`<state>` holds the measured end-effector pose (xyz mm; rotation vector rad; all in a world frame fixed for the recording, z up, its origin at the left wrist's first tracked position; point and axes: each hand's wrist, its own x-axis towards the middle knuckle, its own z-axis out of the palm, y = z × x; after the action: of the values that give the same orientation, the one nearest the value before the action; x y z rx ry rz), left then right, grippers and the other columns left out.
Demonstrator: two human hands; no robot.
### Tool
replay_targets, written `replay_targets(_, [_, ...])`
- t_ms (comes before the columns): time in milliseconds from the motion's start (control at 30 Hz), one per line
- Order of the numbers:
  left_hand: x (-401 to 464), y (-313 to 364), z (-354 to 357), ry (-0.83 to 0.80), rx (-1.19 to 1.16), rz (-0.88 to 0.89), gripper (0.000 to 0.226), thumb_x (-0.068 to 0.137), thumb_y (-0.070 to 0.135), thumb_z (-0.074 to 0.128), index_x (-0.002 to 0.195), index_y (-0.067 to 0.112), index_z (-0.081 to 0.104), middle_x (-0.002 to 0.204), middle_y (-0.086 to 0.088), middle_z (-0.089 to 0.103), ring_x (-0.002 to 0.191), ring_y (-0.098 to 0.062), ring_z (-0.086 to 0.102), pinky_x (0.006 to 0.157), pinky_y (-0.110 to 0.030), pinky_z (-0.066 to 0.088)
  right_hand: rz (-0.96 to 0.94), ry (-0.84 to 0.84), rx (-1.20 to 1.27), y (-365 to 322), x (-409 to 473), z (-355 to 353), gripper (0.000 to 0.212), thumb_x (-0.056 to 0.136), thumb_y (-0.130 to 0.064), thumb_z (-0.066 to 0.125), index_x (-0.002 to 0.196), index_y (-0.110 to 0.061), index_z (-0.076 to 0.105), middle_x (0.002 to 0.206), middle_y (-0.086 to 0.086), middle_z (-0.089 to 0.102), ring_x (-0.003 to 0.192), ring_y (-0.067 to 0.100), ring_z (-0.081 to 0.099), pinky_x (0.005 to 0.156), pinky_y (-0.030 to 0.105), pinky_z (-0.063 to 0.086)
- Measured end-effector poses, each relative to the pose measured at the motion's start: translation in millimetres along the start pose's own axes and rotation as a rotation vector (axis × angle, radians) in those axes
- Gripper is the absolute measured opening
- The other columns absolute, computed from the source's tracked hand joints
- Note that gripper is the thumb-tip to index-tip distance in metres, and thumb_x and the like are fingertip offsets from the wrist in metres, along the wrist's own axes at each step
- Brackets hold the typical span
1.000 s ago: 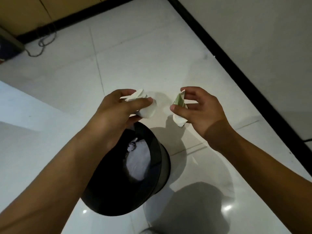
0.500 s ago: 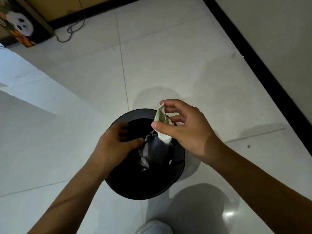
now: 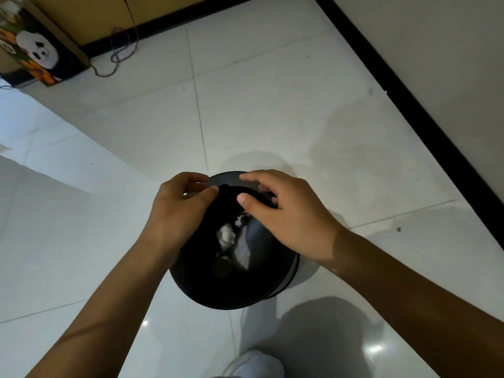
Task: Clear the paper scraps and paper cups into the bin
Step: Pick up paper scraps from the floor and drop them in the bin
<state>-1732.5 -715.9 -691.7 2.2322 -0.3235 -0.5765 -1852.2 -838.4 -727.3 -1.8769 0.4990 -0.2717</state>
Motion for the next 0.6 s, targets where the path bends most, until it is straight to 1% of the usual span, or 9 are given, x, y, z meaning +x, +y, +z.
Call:
replay_targets(100, [-7.9, 15.6, 19.5, -0.064, 0.01, 0.059, 0.021, 0.088, 0.027, 0.064, 0.108, 0.023, 0.064, 0.099, 0.01, 0.067, 0.091, -0.006, 0.064, 0.077, -0.02, 0.05, 0.081, 0.039, 0.01, 6.9, -13.5, -15.4, 0.039, 0.092, -0.033, 0.061, 0.13, -0.026, 0.056, 0.128, -0.01, 0.058, 0.115, 0.001, 0.052, 0.092, 0.011, 0.038])
replay_targets(200, [-26.5, 42.3, 36.5, -0.18, 0.007, 0.082, 0.016, 0.089, 0.021, 0.061, 0.105, 0.02, 0.065, 0.092, 0.009, 0.068, 0.081, -0.003, 0.064, 0.068, -0.01, 0.049, 0.187, 0.088, -0.059, 0.2, -38.5, -37.0, 0.044, 0.092, -0.034, 0.061, 0.134, -0.026, 0.051, 0.132, -0.006, 0.056, 0.118, 0.01, 0.052, 0.092, 0.017, 0.039])
replay_targets(233, [-35.1, 53.9, 40.2, -0.235, 0.014, 0.084, 0.017, 0.09, 0.02, 0.06, 0.107, 0.019, 0.064, 0.093, 0.008, 0.068, 0.082, -0.004, 0.064, 0.07, -0.009, 0.047, 0.238, 0.105, -0.076, -6.3, -49.2, -45.0, 0.046, 0.092, -0.035, 0.06, 0.135, -0.028, 0.049, 0.134, -0.006, 0.054, 0.119, 0.011, 0.051, 0.093, 0.019, 0.039])
replay_targets(300, [-54.2, 77.8, 43.4, -0.333, 0.054, 0.097, 0.021, 0.091, 0.019, 0.059, 0.111, 0.016, 0.062, 0.098, 0.005, 0.066, 0.091, -0.008, 0.06, 0.076, -0.011, 0.044, 0.356, 0.141, -0.084, -24.6, -71.9, -60.4, 0.047, 0.091, -0.036, 0.061, 0.135, -0.03, 0.047, 0.135, -0.008, 0.052, 0.119, 0.012, 0.05, 0.092, 0.02, 0.039])
replay_targets(367, [-74.5, 102.1, 41.3, -0.4, 0.134, 0.122, 0.021, 0.091, 0.019, 0.058, 0.112, 0.016, 0.061, 0.101, 0.006, 0.063, 0.095, -0.008, 0.058, 0.075, -0.01, 0.04, 0.448, 0.179, -0.106, -48.1, -95.2, -77.1, 0.048, 0.09, -0.035, 0.063, 0.135, -0.029, 0.048, 0.134, -0.006, 0.053, 0.117, 0.014, 0.052, 0.089, 0.018, 0.039])
replay_targets(467, [-108.3, 134.8, 30.4, -0.511, 0.222, 0.102, 0.021, 0.09, 0.02, 0.056, 0.111, 0.018, 0.062, 0.103, 0.004, 0.063, 0.095, -0.012, 0.058, 0.083, -0.021, 0.042, 0.568, 0.212, -0.125, -90.2, -130.6, -101.9, 0.049, 0.09, -0.033, 0.064, 0.136, -0.024, 0.049, 0.134, 0.0, 0.055, 0.117, 0.018, 0.055, 0.091, 0.019, 0.04])
replay_targets(533, [-129.2, 154.8, 21.1, -0.543, 0.24, 0.054, 0.02, 0.091, 0.019, 0.055, 0.109, 0.019, 0.063, 0.103, 0.004, 0.063, 0.094, -0.014, 0.058, 0.08, -0.023, 0.04, 0.651, 0.225, -0.123, -120.0, -155.0, -116.6, 0.049, 0.091, -0.032, 0.063, 0.136, -0.022, 0.048, 0.133, 0.003, 0.055, 0.118, 0.019, 0.055, 0.094, 0.021, 0.04])
replay_targets(600, [-150.6, 172.9, 12.3, -0.622, 0.359, 0.094, 0.02, 0.091, 0.021, 0.052, 0.109, 0.018, 0.061, 0.103, 0.004, 0.062, 0.091, -0.012, 0.055, 0.077, -0.021, 0.037, 0.743, 0.239, -0.116, -150.9, -181.4, -129.2, 0.05, 0.092, -0.033, 0.062, 0.138, -0.022, 0.046, 0.135, 0.004, 0.053, 0.121, 0.02, 0.053, 0.096, 0.022, 0.039])
